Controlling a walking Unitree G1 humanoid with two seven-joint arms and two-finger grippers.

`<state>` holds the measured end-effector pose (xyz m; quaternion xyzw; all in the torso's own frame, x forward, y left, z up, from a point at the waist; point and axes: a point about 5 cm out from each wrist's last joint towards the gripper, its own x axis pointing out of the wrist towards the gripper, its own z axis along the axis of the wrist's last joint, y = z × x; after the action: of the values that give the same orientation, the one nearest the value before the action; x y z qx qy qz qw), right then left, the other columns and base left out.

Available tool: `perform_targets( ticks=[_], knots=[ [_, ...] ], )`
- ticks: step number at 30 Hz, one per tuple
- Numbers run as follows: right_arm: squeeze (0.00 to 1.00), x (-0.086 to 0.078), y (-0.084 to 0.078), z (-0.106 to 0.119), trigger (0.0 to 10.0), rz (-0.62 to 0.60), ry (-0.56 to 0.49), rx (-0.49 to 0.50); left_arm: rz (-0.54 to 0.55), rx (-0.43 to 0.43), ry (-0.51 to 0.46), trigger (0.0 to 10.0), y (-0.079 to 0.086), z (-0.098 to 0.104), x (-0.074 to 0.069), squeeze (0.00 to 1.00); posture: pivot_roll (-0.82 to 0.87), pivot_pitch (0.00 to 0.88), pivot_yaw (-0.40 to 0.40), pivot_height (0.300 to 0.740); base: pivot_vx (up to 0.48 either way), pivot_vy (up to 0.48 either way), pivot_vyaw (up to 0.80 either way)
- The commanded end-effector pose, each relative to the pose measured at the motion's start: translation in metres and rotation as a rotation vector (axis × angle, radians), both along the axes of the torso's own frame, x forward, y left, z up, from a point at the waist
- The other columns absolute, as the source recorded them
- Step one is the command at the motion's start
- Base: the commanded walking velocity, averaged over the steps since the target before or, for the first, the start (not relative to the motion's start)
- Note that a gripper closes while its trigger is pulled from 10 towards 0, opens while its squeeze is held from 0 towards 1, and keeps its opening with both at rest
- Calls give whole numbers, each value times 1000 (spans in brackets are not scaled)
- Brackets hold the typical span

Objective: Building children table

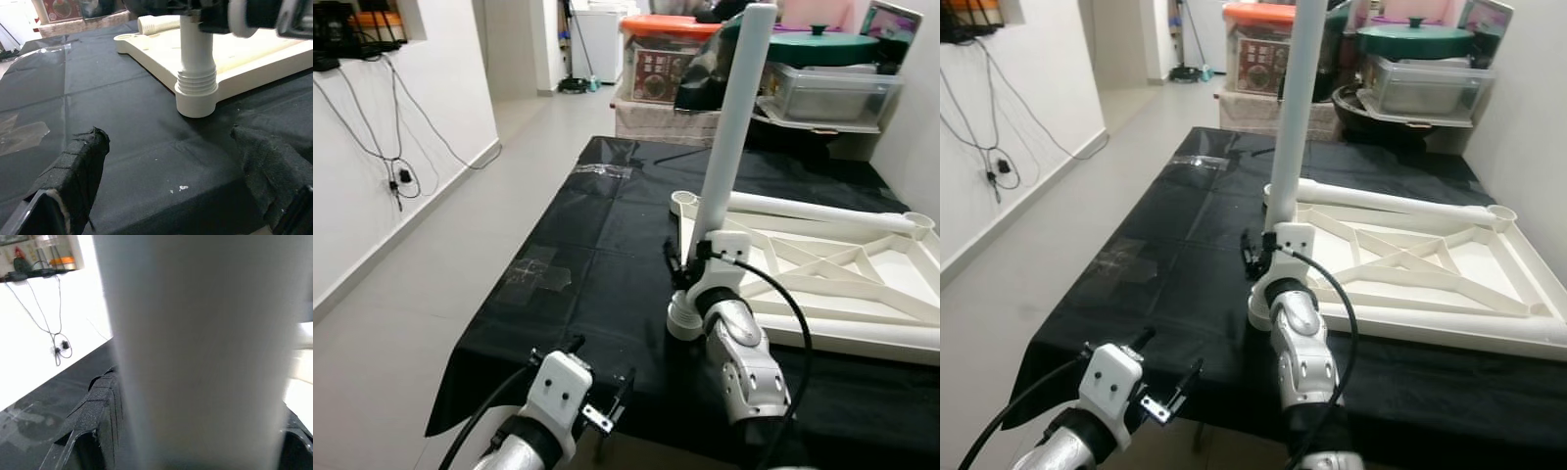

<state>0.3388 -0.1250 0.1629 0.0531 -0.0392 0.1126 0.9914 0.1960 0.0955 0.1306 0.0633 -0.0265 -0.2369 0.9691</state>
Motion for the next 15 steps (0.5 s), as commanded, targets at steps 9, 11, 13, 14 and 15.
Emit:
perform_targets(
  ticks=[9,11,13,14,15],
  knots=[
    [0,23,-16,21,10000,566,57,-16,-7,1,19,10000,-1,-8,4,0,152,0,-51,740,0,0,0],
    [0,23,-2,23,10000,765,72,-83,-14,4,17,10000,-2,-9,5,0,162,0,-62,740,0,0,0],
    [0,23,4,24,10000,854,78,-110,-17,5,16,10000,-2,-9,5,0,167,0,-68,740,0,0,0],
    [0,21,9,25,10000,927,87,-126,-18,5,16,10000,-3,-9,5,0,171,0,-71,740,0,0,0],
    [0,21,9,25,10000,927,87,-126,-18,5,16,10000,-3,-9,5,0,171,0,-71,740,0,0,0]
  ],
)
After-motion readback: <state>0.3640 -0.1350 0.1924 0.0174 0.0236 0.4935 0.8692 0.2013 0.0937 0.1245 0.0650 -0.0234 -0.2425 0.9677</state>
